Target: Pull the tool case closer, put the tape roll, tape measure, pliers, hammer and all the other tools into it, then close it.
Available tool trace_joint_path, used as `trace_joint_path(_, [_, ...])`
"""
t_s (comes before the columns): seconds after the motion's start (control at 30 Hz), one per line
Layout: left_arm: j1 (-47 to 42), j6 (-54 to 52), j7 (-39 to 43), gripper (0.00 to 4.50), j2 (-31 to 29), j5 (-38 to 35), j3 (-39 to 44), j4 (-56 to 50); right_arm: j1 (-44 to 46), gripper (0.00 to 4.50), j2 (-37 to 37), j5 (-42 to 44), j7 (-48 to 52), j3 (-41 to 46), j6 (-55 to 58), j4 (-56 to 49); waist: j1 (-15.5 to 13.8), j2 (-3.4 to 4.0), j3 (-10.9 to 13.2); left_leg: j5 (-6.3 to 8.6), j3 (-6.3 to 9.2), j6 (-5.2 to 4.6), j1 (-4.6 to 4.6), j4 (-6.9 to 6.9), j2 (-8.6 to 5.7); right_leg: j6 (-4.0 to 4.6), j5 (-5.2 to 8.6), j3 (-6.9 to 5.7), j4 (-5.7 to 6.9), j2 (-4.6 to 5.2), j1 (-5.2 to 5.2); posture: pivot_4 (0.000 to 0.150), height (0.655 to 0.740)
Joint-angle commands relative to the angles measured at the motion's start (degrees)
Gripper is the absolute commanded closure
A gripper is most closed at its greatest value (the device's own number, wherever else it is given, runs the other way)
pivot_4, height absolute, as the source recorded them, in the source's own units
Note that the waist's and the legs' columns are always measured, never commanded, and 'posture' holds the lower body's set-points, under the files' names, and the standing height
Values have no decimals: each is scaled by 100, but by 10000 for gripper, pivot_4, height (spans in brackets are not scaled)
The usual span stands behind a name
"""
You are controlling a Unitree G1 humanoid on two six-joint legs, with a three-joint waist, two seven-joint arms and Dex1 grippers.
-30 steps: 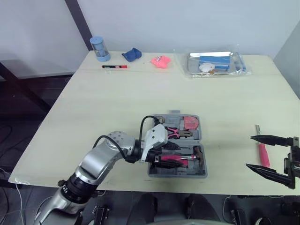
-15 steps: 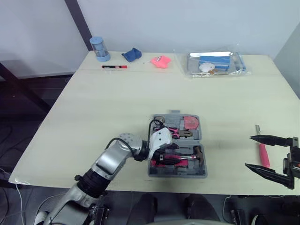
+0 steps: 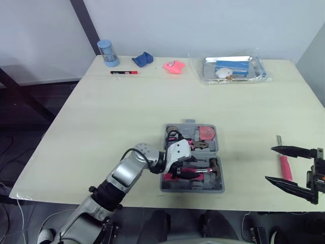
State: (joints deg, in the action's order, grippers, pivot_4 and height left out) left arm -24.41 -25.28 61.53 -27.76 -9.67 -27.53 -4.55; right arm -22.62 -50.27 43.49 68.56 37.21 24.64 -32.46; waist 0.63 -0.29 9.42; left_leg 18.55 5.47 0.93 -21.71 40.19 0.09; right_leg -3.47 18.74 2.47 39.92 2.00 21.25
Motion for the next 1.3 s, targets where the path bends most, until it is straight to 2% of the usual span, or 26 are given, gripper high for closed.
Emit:
trace_joint_path(0.03, [5,125,89,17063,25,-1,4,-57,-23,0,-14,117,27,200,-30,-144,0,0,0,0,0,0,0,0,0,0,0,0,0,0,0,1500,7400])
trace_joint_path(1.03, [-82,411,342,17063,129,348,-48,356,-156,0,51,80,17,206,-93,-198,-1,0,0,2,0,-3,-1,0,-1,0,0,-1,0,0,0,1500,7400])
trace_joint_path(1.1, [-90,426,347,21938,135,394,-66,385,-168,0,57,83,9,210,-99,-205,-1,0,0,2,0,-3,0,0,-1,0,0,0,0,0,0,1500,7400])
trace_joint_path(1.27, [-158,516,354,44370,80,644,-199,546,-182,0,59,89,-6,211,-109,-208,-2,1,-1,3,1,-6,1,0,-1,0,0,-1,0,0,-1,1500,7400])
trace_joint_path(1.3, [-180,572,374,44370,62,689,-233,587,-180,0,59,87,-8,208,-110,-206,-1,0,-1,4,0,-7,1,0,-2,0,0,-1,0,0,-2,1500,7400])
